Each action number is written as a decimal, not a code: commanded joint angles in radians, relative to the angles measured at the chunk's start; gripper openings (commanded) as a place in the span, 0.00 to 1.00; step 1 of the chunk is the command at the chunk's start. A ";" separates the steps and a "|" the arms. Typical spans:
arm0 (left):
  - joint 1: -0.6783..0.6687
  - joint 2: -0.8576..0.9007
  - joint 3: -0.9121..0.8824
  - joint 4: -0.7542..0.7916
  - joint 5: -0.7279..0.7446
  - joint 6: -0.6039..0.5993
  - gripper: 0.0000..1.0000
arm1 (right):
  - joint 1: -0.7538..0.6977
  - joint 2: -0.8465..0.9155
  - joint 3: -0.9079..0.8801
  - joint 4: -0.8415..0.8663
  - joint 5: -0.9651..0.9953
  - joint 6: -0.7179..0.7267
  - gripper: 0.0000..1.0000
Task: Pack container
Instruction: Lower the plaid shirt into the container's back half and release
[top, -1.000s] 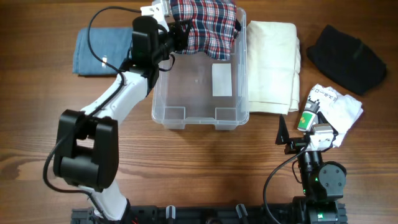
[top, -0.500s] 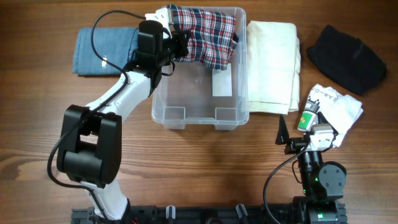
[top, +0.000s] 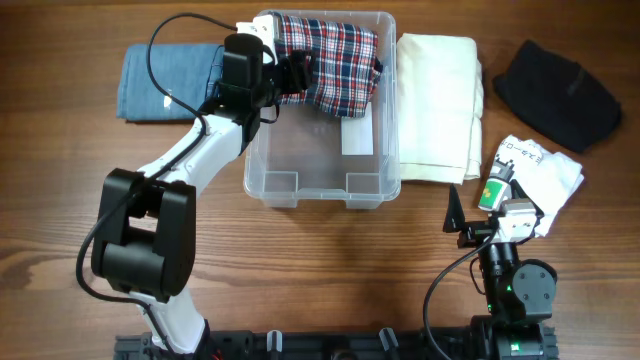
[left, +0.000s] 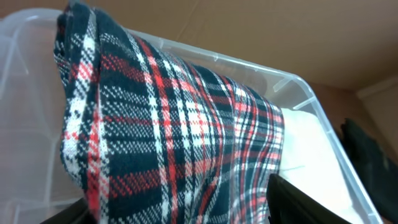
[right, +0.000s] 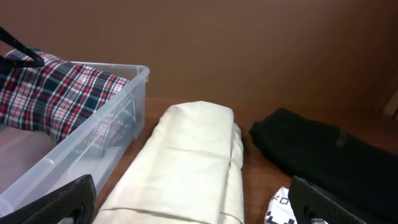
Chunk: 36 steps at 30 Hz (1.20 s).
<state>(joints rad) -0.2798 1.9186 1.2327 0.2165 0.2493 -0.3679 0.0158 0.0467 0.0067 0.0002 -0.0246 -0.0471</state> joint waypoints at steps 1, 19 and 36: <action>-0.005 -0.079 0.026 0.011 -0.063 0.106 0.71 | -0.004 -0.004 -0.001 0.005 0.009 -0.005 1.00; -0.094 -0.152 0.026 0.027 -0.154 0.206 0.04 | -0.004 -0.004 -0.001 0.005 0.009 -0.005 1.00; -0.104 0.069 0.026 0.273 -0.218 0.235 0.04 | -0.004 -0.004 -0.001 0.005 0.009 -0.005 1.00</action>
<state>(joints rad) -0.3817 1.9205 1.2449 0.4480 0.0490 -0.1574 0.0158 0.0467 0.0067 0.0002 -0.0250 -0.0471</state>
